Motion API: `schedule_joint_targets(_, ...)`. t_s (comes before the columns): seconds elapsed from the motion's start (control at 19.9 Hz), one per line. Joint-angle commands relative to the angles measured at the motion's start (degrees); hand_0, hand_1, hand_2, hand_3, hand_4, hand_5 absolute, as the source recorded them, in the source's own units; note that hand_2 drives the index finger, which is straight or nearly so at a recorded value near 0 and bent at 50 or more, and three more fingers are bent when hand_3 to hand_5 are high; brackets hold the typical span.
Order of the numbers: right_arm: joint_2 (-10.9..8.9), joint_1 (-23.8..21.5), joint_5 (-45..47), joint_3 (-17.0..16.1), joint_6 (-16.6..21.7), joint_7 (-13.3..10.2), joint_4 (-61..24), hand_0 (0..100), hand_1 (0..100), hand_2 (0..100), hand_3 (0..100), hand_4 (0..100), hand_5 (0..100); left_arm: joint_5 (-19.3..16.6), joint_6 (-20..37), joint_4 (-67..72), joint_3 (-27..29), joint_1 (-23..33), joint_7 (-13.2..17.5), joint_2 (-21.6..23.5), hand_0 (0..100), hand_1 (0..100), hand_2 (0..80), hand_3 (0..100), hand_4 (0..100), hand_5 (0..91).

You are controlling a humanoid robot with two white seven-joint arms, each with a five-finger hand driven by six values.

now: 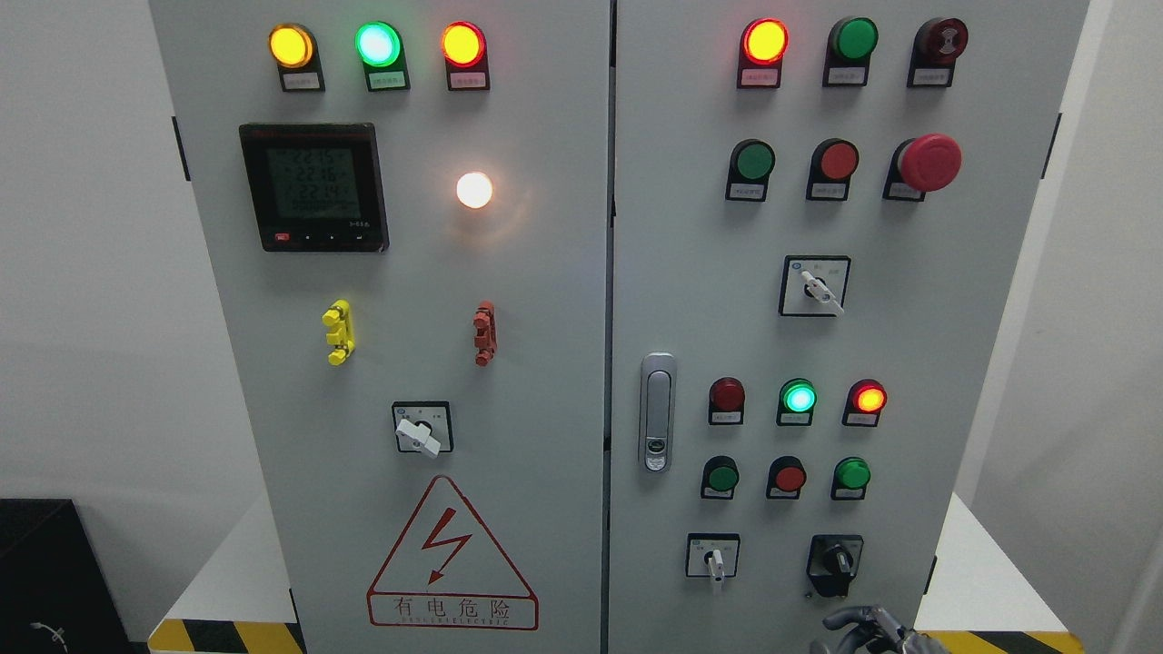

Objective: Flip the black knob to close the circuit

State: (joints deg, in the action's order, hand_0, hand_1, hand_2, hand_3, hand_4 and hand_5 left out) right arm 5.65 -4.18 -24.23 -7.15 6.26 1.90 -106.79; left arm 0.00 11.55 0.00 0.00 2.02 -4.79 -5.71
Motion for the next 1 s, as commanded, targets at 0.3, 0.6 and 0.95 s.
schedule_joint_targets(0.3,1.03,-9.61,27.3,-0.85,5.69,10.22,-4.66,0,10,4,14,6,0,-1.23,-0.04,1.23,-1.14,0.0,-0.05,0.0,0,0,0.0,0,0,0.0)
schedule_joint_targets(0.6,0.85,-10.84,29.5,-0.76,7.27,12.07,-3.87,0,8,0,0,0,0,-1.23,0.05,1.23,-1.23,0.0,-0.05,0.0,0,0,0.0,0,0,0.0)
schedule_joint_targets(0.95,0.85,-11.28,29.6,-0.59,7.27,12.6,-3.6,0,8,0,0,0,0,-1.23,-0.04,1.23,-1.23,0.0,0.04,0.0,0,0,0.0,0,0,0.0)
